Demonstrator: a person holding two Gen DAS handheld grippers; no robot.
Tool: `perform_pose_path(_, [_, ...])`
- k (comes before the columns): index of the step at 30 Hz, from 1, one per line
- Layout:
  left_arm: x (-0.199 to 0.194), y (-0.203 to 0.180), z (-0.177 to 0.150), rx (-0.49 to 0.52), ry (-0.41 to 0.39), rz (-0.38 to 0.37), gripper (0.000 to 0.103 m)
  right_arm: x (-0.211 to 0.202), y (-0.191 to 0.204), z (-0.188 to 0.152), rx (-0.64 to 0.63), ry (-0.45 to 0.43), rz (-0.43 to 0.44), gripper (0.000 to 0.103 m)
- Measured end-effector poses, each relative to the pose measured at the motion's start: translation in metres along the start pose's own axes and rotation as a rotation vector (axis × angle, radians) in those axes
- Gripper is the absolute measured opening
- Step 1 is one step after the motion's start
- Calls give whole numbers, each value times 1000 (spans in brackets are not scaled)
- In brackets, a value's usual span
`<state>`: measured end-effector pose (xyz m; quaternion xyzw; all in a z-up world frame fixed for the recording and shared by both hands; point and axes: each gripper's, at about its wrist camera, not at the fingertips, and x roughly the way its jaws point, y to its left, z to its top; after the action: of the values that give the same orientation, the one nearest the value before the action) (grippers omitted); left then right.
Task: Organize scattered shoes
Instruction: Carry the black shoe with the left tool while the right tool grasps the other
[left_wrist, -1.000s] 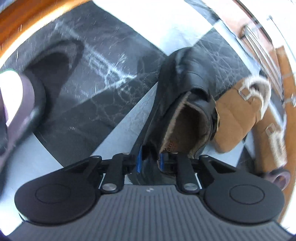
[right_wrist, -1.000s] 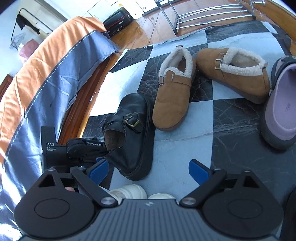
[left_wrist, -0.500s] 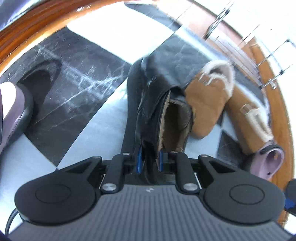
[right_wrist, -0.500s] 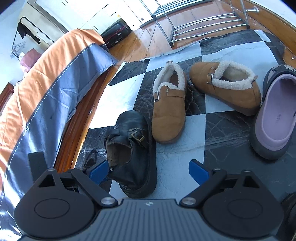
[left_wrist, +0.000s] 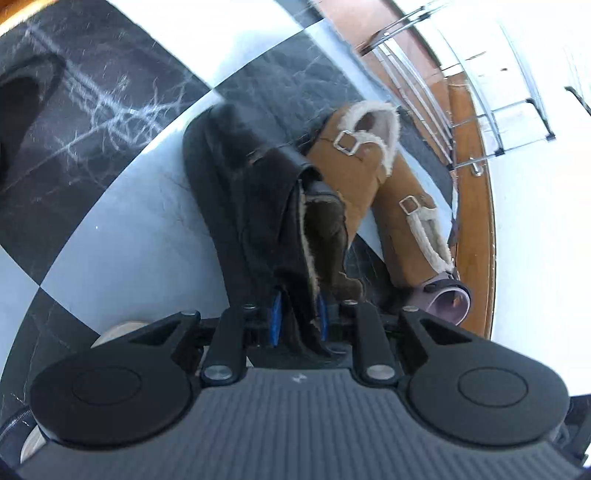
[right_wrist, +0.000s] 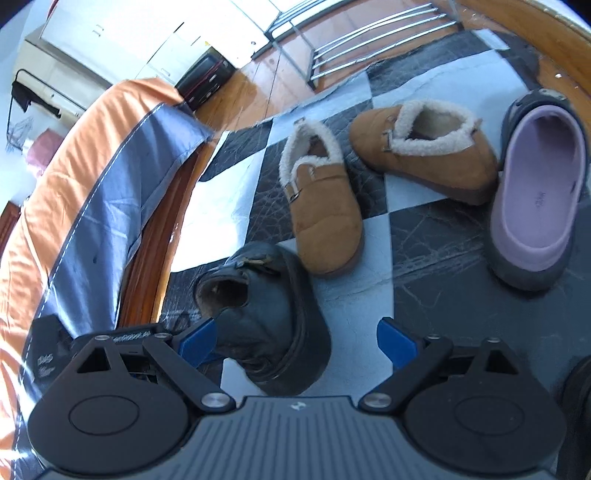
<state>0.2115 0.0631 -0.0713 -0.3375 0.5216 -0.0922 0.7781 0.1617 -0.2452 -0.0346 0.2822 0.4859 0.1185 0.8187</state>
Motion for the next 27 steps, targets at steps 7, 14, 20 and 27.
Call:
perform_pose_path(7, [-38,-77,-13,157,-31,-66,0,-23,-8,-6,-44,-6,-30,94])
perform_pose_path(14, [-56,-98,-22,229,-19,79,1,-41,-7,-9,-98,0,-53,95])
perform_pose_path(20, [-19,-47,-13,119,28,120,3,-19,9,-10,-115,20,-49,95])
perform_pose_path(27, [-8,19,-6,-129,52,-202,17,24,24,-12,-126,54,-75,95])
